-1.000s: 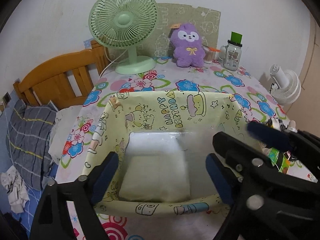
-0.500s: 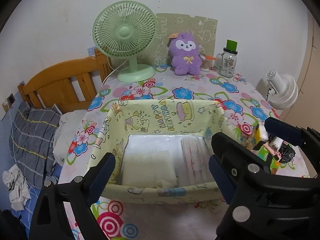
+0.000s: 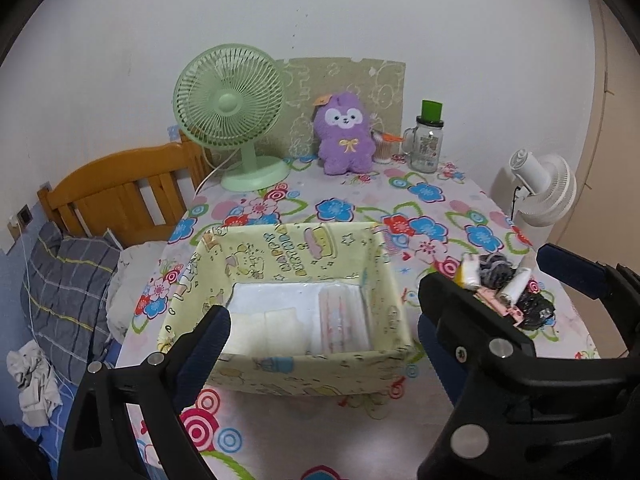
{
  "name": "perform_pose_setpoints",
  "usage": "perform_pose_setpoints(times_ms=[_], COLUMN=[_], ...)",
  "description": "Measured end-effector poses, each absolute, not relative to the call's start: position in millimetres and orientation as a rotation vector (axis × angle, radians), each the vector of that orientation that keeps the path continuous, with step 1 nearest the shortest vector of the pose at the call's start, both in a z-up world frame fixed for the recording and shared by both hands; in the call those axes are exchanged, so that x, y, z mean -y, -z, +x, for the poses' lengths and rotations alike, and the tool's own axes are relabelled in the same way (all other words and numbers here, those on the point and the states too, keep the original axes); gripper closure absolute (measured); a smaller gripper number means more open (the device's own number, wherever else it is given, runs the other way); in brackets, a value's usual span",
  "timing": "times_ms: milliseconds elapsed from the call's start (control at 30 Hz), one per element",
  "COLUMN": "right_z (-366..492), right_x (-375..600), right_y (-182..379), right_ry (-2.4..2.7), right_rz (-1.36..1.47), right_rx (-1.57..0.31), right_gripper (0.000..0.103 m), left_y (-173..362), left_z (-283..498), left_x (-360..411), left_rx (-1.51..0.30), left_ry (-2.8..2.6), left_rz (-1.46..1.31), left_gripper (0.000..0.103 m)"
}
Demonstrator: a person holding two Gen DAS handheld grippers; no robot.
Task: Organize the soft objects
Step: 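Move both tools back toward the remaining items on the table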
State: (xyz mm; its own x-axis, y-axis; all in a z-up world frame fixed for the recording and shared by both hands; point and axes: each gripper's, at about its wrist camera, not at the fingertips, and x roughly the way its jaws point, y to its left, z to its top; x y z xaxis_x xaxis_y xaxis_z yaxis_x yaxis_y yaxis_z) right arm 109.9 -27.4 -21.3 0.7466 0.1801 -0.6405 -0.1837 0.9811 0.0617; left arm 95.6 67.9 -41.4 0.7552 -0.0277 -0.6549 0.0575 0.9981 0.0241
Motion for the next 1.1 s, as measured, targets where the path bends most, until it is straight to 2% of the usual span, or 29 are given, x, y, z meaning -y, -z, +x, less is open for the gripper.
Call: perform_pose_setpoints(times_ms=[600, 1100], right_z=[71.3, 63.3], right_x=[81.5, 124.6], right_y=[-6.4, -7.9], right_ry=[-0.175, -0.135], right_rz=[-0.008, -0.017], right_rx=[-0.645, -0.611], right_gripper=[0.004, 0.004], left_y=[16.9, 17.9], left_z=[60.1, 51.1], left_x=[-11.7, 28.7], left_rx=[-0.647, -0.599], left_ry=[0.084, 0.123], left_rz=[0.059, 0.051], left_gripper=[0.007, 0.007])
